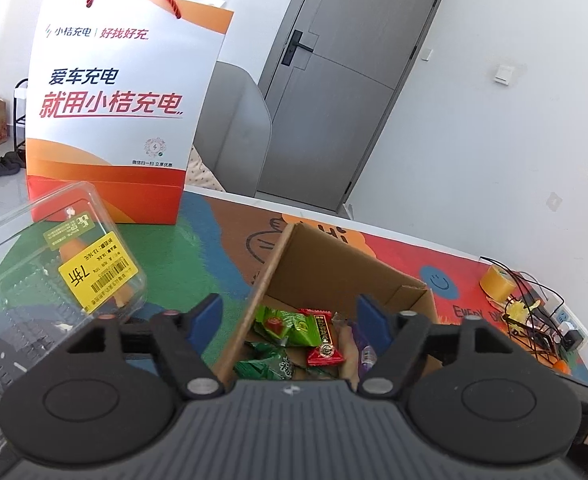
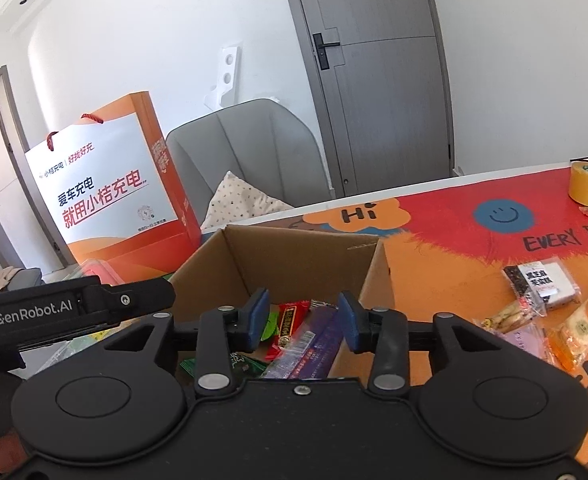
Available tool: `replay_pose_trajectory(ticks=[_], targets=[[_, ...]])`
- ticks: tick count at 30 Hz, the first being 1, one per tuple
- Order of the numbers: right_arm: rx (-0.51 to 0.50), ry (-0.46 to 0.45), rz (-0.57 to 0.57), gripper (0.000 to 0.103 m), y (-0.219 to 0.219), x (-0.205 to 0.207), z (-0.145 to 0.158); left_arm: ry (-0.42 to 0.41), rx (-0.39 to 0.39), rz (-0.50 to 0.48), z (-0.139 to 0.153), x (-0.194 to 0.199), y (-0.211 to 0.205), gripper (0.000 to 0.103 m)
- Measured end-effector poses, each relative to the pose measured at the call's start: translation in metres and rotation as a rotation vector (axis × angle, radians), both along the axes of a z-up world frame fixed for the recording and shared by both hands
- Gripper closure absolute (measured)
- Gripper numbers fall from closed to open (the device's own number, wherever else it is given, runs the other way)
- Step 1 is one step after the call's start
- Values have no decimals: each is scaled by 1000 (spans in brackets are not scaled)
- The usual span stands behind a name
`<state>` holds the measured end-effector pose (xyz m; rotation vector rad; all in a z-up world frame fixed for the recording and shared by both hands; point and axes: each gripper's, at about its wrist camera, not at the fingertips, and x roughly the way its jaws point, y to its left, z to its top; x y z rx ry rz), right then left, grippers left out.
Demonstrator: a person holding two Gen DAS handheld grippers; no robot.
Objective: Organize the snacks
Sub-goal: 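Open the left tool over the box while the right tool releases the green packet, then move both tools back toward the remaining snacks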
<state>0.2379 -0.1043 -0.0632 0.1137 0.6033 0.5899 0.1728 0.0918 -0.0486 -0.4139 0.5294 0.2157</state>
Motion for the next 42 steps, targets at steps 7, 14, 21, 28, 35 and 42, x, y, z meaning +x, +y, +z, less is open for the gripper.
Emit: replay_pose_trajectory(ticks=[7,14,21,28,35,42], targets=[[2,-11,-34,52,-20,-6,5,2,29,-20,4,-2,-17,18],[2,1,-66,40,-42,-10,2,30,54,-25,3,0,-34,13],[13,31,-102,15,-70,-12,-3,47,76,-54,4,1,-56,11],[19,44,-160,0,-105,-15,-7,81,95,-112,2,8,-85,10],[17,64,-215,0,-141,-13,-14,96,97,-149,2,16,-114,10],[53,88,-276,0,-181,-9,-19,103,95,-196,2,25,-142,10]])
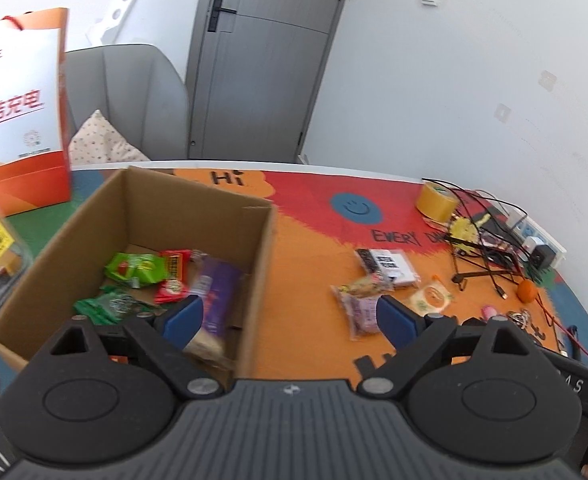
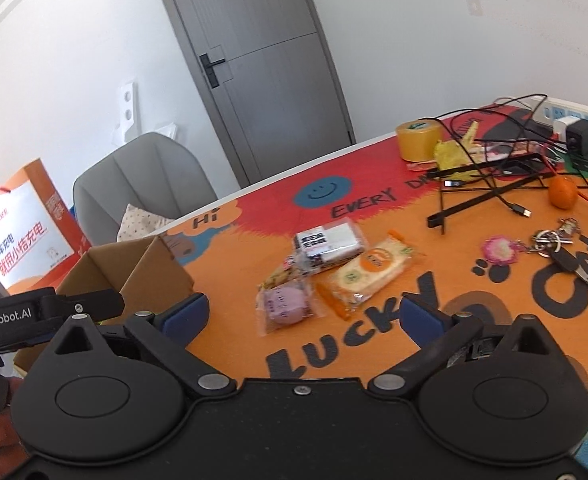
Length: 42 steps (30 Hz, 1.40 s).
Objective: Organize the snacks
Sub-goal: 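Move both tools back toward the remaining snacks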
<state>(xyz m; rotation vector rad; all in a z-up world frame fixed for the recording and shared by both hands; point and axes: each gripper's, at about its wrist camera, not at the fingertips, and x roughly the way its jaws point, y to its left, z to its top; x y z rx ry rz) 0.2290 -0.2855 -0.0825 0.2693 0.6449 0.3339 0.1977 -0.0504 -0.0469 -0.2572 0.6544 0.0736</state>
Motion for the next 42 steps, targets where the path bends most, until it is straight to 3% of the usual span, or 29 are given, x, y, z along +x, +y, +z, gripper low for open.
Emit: replay_pose_trajectory(ticks=[16,21,32,42], targets=[[74,32,-108,1,-53,21,-19,5,-5,-62,-14,33,-48,12],[87,58,-121,4,-54,34,-27,20,-7,-50,-22,48,-55,13],[108,103,-135,5,-57,66,-41,71,1,-32,-45,81,-68,26],[91,137,-135,5,-52,89,-50,114,29,-14,-66,105,-76,27]])
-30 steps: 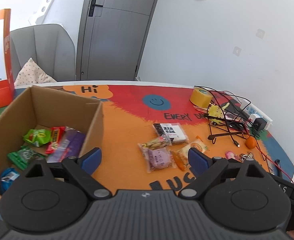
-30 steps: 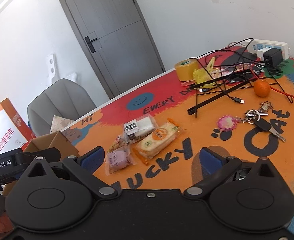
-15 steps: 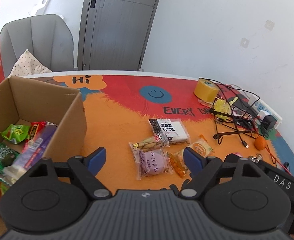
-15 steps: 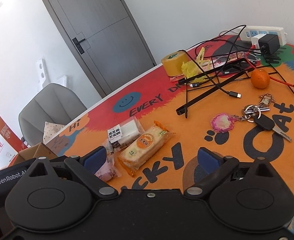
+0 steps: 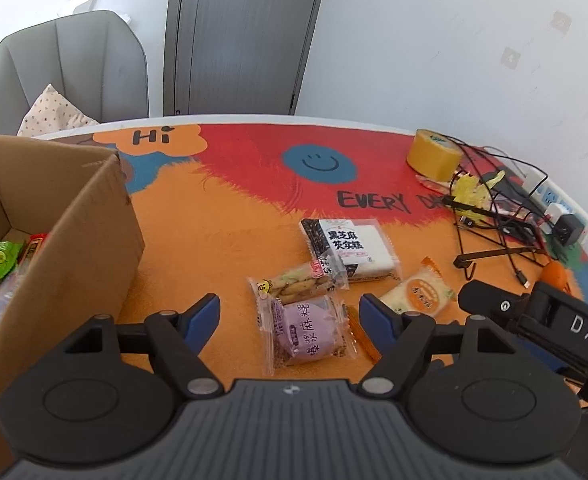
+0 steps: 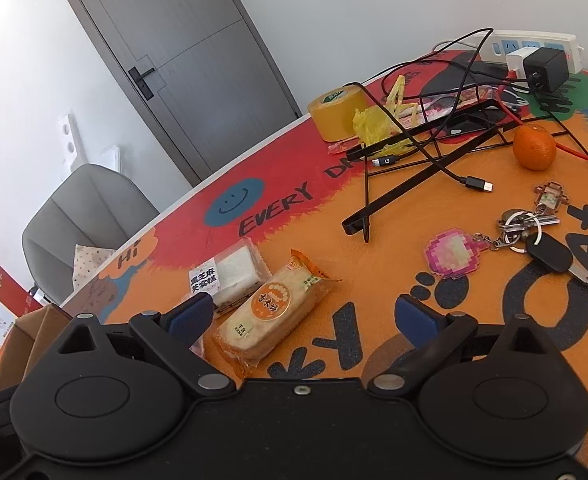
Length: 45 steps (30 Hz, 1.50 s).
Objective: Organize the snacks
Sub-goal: 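Move both tools back toward the remaining snacks, then close the left tool on the purple-labelled cake packet while the right tool grasps the orange-labelled cake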
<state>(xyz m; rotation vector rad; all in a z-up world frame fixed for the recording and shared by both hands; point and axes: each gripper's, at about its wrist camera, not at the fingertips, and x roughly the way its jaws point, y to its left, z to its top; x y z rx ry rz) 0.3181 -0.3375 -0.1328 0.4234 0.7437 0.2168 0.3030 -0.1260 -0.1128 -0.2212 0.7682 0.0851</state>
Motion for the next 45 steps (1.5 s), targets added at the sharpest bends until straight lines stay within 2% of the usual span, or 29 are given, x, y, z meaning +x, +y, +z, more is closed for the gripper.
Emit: replay_pose_trajectory(ticks=[10,12,14,17,20,25,31,34,38,43,45], targets=[[-28,29,14,5,12,16,-7,40,-14,8,-19,13,2,37],[-35,31,16,4,14,18,-8,37,-30,2,-20,14,3,45],[-42,33,20,4,18,20,-8,32,-45,3,-21,14,5,57],[-55,36,23,4,24,23,-9,28,-70,6,-22,14,9,67],[-73,41,27,5,31,26,-10,23,-85,6,-18,12,12,69],[-132,47,29,10,45,30,-13,31,-90,-6,-16,9,13,70],[-194,49,17,21,51,27,-18,49,-104,-14,-14,4,15,68],[-194,45,19,27,47,23,-17,47,-94,-6,-12,2,15,62],[-193,50,3,30,37,15,-16,27,-66,-8,-10,1,10,41],[-205,61,-44,31,24,7,-14,4,-7,17,-17,2,1,38],[-217,54,-68,31,22,5,-10,16,-27,13,-21,2,2,38]])
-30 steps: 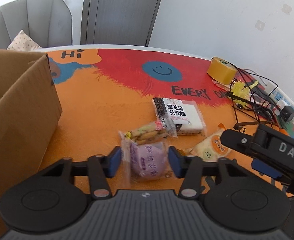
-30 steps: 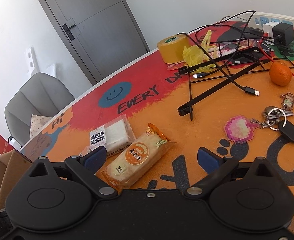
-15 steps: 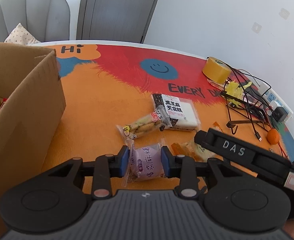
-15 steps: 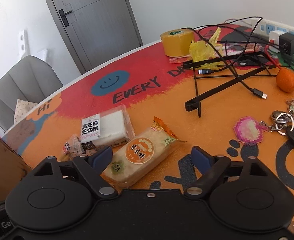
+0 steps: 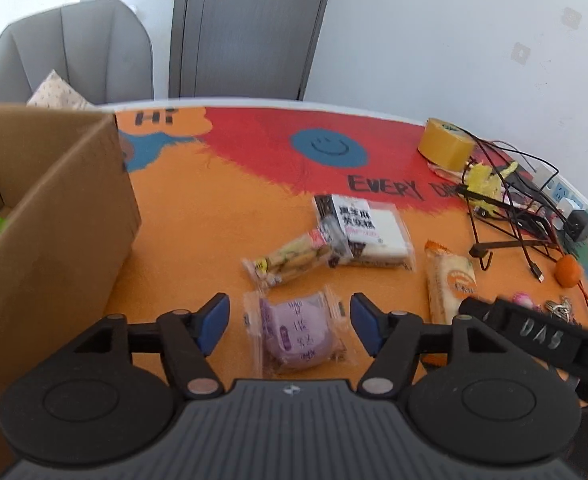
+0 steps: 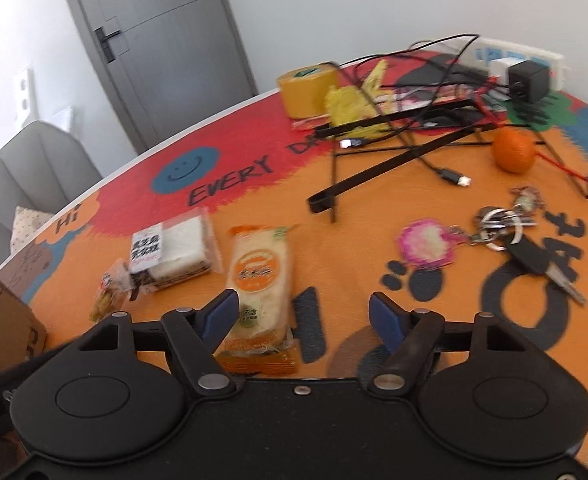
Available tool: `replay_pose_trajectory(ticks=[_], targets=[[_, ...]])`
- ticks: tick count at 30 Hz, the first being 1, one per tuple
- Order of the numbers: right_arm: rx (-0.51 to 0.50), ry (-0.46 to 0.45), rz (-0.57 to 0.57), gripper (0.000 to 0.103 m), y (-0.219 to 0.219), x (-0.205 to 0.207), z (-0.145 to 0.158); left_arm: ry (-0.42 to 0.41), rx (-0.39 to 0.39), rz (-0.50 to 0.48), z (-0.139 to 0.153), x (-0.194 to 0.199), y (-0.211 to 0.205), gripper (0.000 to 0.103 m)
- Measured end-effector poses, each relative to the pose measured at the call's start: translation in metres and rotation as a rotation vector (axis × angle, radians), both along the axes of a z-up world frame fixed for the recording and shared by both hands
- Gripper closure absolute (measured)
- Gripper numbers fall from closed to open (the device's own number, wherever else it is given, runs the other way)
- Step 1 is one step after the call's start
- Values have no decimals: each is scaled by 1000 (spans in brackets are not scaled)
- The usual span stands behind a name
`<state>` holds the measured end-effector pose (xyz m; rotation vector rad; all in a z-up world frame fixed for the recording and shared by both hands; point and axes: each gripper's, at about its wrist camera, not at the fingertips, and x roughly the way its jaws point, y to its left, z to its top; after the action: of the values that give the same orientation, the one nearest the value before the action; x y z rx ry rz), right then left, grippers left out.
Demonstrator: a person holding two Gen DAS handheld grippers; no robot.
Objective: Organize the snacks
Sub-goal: 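Close the left tool on the purple-labelled cake packet while the right tool grasps the orange-labelled cake, then lift and carry both held cake packets over the cardboard box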
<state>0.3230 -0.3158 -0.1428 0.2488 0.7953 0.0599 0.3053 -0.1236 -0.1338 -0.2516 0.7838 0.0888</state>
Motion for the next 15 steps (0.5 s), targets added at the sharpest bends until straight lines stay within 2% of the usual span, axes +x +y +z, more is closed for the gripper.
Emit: replay_pose_trajectory(ticks=[3,5,8,10,13,14,15], targets=[[-20,-11,7,31,3,2,1,15,-7,2,-4,0,1,38],[-15,-6,15,31,6,5,-2,15,-11,-2,-4,-1,2,42],[-48,-19,36,31,16,5,-3,13,-20,-5,-4,-2,4,56],[-51,-14,58,31,20,6,-6,9,-31,-12,-3,-3,4,60],[-83,-17,67,50,24,4,-8,-4,-21,-14,-1,-5,3,67],[-104,-22,63,61,25,2,-9,-5,-21,-14,-1,-6,3,68],[-112,-27,62,66,24,0,-9,-3,-25,-14,0,-7,3,68]])
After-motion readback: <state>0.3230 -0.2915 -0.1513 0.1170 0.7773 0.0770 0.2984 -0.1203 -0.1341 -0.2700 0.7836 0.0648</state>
